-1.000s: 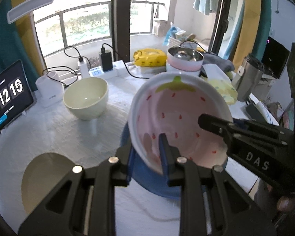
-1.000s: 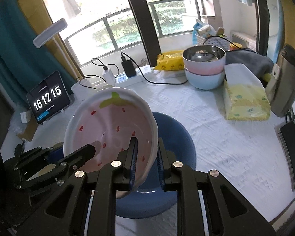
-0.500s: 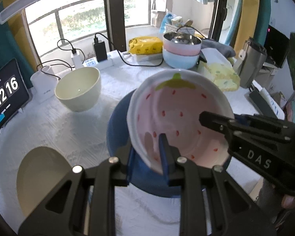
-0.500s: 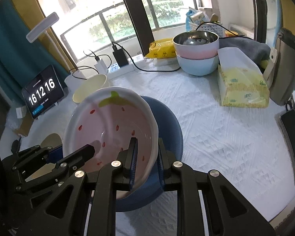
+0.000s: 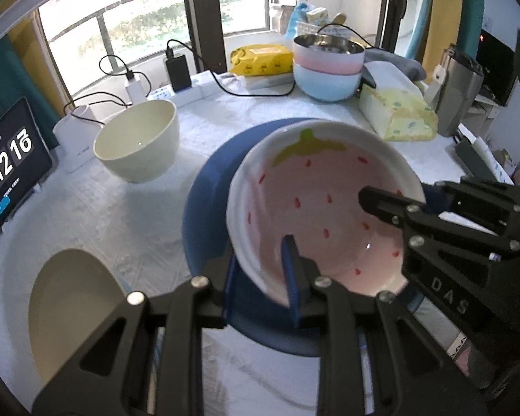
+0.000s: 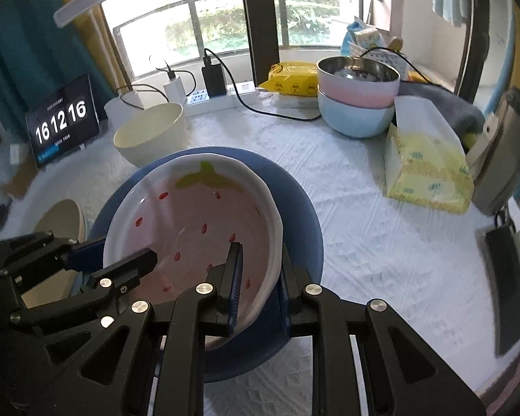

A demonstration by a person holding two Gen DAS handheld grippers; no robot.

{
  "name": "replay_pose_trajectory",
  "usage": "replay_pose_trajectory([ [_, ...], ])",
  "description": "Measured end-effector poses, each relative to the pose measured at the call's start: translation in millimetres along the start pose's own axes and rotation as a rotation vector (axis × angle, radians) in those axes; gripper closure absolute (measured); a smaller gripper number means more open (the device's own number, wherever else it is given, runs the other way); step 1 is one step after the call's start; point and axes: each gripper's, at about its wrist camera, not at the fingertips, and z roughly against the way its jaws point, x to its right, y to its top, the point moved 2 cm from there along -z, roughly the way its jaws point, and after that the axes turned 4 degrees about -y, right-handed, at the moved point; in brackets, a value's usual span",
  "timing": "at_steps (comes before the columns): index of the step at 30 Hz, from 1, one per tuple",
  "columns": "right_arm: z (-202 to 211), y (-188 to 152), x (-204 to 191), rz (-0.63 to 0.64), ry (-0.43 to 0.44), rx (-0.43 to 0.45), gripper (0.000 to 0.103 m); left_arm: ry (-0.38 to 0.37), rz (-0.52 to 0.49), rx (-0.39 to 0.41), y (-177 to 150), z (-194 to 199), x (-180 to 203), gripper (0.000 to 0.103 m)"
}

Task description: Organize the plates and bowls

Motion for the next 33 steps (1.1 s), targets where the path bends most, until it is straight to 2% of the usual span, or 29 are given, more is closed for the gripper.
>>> replay_pose_trajectory([
  [6,-3,0,-7,0.078,-0.035,0.0,0.081,-0.001,0.001,0.0,1,2,-2,0.077],
  [17,-5,3,-15,0.11,-0.016,0.007,0.067,0.037,-0.008,0.028,-2,10,-10,0.076],
  [26,1,9,-16,0.1,-0.008,0.022,0.066,0.01,0.0,0.023,0,8,-14,0.076],
  [33,9,18,-14,0.079,0.001,0.041,0.066,-0.008,0.014,0.053,4,21,-18,0.076],
])
